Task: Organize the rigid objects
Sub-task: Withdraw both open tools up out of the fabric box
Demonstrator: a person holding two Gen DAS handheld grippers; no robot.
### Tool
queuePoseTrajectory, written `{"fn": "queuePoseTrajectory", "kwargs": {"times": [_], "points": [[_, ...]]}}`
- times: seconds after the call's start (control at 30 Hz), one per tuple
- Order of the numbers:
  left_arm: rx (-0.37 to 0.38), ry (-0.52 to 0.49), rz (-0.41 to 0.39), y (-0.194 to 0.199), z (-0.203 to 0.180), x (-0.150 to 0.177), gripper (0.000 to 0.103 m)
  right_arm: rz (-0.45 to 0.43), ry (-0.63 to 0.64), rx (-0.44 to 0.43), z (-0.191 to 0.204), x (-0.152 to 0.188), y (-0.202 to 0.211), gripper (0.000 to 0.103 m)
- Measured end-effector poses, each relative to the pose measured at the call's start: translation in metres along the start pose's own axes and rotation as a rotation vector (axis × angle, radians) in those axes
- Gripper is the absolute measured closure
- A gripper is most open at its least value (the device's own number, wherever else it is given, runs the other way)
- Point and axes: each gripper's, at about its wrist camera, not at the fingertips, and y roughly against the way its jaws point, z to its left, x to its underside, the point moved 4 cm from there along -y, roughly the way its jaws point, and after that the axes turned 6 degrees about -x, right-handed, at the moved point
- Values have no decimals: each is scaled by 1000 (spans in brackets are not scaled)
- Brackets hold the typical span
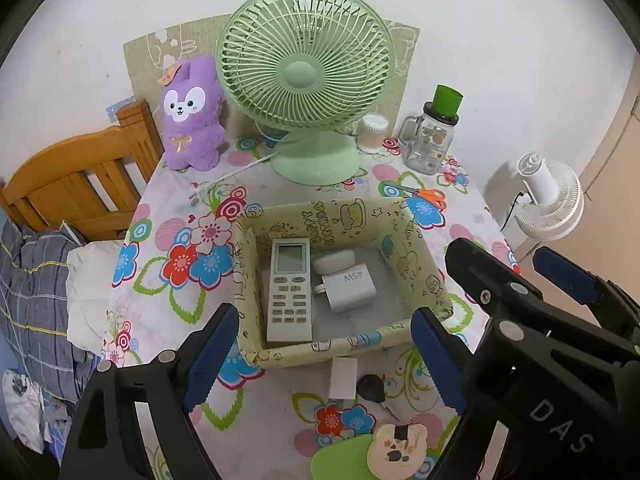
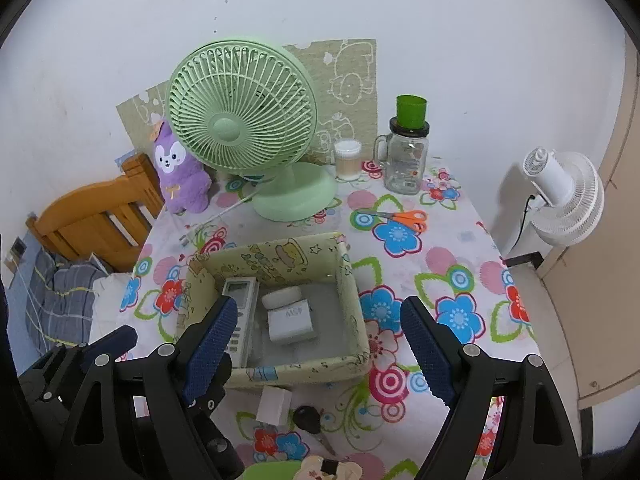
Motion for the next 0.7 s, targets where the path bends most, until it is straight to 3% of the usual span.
{"fn": "queuePoseTrajectory", "kwargs": {"times": [0.7], "points": [[16,15,-13,23,-9,27,13,-23,1,5,-15,24,36,17]]}}
